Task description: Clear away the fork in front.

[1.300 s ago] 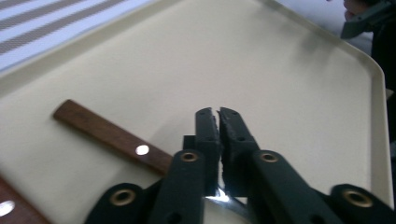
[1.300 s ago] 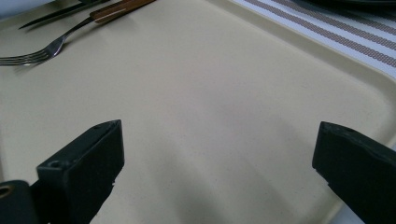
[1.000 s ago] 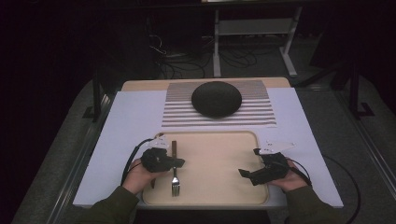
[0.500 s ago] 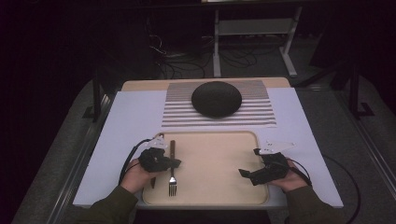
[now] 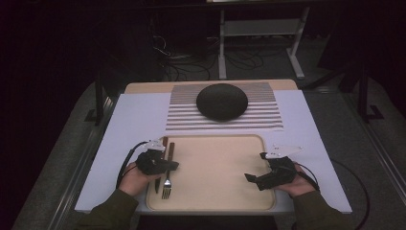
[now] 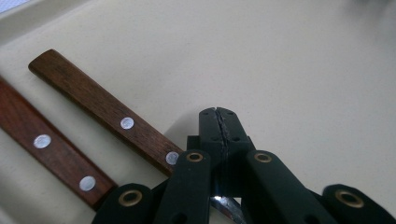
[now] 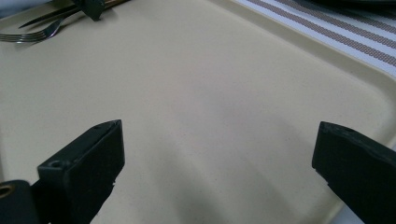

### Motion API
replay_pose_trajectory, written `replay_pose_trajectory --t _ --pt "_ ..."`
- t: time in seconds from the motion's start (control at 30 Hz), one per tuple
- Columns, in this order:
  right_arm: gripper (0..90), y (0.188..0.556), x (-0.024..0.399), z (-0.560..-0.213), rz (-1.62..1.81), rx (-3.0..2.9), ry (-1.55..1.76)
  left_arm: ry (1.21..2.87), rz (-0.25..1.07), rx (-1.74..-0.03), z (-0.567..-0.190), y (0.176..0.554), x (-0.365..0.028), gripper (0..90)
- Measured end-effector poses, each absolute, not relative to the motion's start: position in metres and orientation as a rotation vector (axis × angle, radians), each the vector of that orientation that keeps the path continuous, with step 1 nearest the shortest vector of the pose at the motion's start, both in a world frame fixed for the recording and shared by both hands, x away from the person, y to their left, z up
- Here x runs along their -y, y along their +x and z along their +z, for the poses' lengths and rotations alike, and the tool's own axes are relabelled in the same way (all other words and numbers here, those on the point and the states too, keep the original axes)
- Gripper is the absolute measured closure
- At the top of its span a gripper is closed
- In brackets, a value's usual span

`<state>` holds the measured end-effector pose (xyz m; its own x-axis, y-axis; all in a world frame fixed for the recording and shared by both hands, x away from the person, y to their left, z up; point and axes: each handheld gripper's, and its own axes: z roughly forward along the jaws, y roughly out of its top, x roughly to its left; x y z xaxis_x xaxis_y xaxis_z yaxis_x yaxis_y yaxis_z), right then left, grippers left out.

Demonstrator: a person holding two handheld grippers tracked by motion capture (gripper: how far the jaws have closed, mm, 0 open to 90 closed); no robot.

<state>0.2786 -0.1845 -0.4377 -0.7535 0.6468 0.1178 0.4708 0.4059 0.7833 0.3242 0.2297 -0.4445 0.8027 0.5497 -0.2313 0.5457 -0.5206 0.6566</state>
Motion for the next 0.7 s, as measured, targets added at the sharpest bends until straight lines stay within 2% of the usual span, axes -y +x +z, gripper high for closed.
replay_pose_trajectory --t 0.43,0.6,0.7 --pt "2.2 0.279 0.184 -0.437 1.27 -2.455 0.99 2.192 0.014 -0.822 -0.442 0.325 -0.238 89.9" --pt "2.2 0.281 0.185 -0.437 1.275 -2.445 1.01 2.154 0.06 -0.792 -0.433 0.328 -0.24 75.2" --pt "2.2 0.281 0.185 -0.437 1.282 -2.442 1.02 2.134 0.055 -0.785 -0.432 0.33 -0.243 63.5"
